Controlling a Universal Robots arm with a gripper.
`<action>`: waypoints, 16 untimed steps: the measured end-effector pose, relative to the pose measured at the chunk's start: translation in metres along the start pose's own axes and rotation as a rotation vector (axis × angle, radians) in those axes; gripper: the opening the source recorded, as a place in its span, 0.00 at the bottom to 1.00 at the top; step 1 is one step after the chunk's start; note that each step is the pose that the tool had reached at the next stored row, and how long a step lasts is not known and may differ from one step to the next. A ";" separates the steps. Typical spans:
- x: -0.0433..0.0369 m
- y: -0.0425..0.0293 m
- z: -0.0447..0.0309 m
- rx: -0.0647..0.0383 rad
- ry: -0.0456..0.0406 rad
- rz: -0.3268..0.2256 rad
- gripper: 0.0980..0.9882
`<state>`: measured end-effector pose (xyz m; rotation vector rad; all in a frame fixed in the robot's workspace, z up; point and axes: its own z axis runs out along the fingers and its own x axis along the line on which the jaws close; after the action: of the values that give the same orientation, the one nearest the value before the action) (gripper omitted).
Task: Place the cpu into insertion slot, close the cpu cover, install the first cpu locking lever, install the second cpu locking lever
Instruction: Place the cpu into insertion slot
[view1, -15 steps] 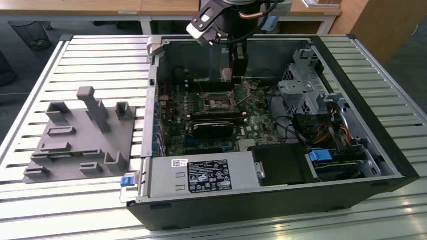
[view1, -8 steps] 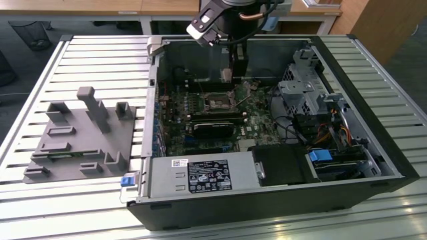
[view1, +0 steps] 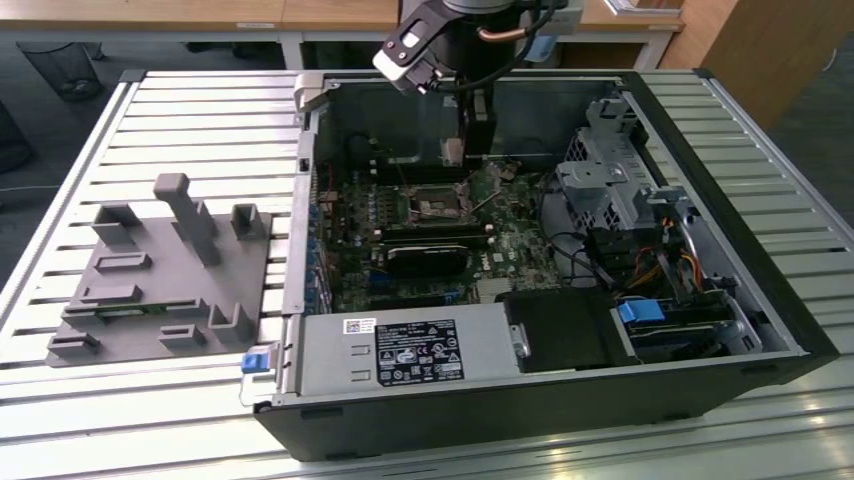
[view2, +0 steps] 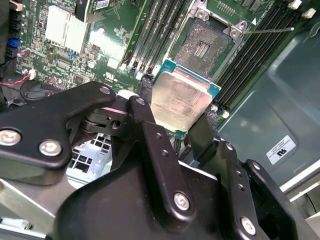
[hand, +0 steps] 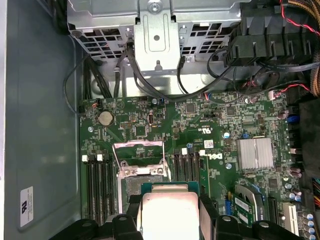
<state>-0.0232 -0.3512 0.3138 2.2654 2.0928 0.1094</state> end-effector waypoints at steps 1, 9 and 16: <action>0.0000 0.0000 0.0003 0.000 0.0000 0.000 0.50; 0.0000 -0.0002 0.0021 0.000 0.0001 0.000 0.50; -0.0001 -0.0004 0.0043 0.000 0.0001 0.000 0.50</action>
<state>-0.0232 -0.3512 0.3095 2.2655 2.0927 0.1095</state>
